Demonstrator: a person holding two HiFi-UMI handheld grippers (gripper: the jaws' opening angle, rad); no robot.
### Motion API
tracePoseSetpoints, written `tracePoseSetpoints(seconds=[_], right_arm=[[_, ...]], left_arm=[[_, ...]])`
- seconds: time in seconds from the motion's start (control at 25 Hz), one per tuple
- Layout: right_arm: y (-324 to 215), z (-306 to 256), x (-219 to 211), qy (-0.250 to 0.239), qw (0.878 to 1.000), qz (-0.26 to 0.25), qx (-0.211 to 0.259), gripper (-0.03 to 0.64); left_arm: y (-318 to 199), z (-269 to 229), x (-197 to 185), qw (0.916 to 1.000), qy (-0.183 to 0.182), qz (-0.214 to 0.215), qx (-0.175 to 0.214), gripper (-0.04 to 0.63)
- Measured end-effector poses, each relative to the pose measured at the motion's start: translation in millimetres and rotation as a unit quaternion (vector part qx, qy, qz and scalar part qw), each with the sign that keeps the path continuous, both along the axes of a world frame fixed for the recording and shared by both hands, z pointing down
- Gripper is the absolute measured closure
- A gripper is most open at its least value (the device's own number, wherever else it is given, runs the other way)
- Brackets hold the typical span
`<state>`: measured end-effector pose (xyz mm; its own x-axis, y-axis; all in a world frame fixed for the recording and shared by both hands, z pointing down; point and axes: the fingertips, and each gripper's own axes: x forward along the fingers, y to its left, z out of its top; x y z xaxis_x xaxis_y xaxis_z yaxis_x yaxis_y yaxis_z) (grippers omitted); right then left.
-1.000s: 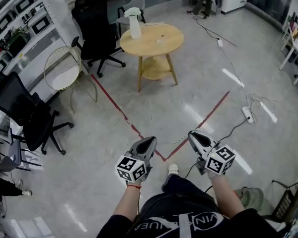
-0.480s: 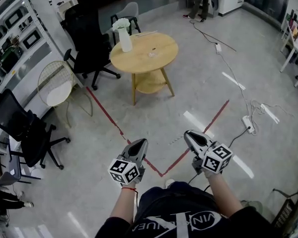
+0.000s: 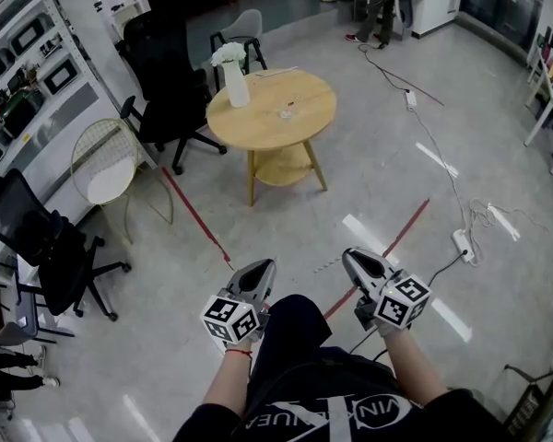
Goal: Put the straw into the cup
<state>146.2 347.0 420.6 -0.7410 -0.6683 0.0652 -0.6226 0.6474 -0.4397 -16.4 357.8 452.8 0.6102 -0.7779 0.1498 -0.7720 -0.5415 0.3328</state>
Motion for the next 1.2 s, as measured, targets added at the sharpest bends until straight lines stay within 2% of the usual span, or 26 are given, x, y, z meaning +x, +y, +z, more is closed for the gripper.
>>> tracePoseSetpoints(seconds=[0.24,0.68,0.92,1.2], right_arm=[[-36.3,8.6,-10.3,0.009,1.000,-0.007,-0.004,0.596],[-173.4,8.5,-46.4,-0.001,1.000,0.011,-0.011,0.596],[-243.9,5.1,-61.8,-0.004,1.000,0.023,-0.013,0.597],[-315.2,10.8,-84.4,-0.011,0.999,0.040,-0.020,0.597]], left_arm=[[-37.6,8.7,-2.4,1.0000,0.006,0.004,-0.002,0.588],[-173.6,20.4,-29.6,0.9995,0.016,0.020,-0.018,0.588],[-246.5,16.4,-37.3,0.9987,0.016,0.044,-0.017,0.588],[-318.9,22.9,-65.7,0.9980,0.018,0.057,-0.022,0.588]])
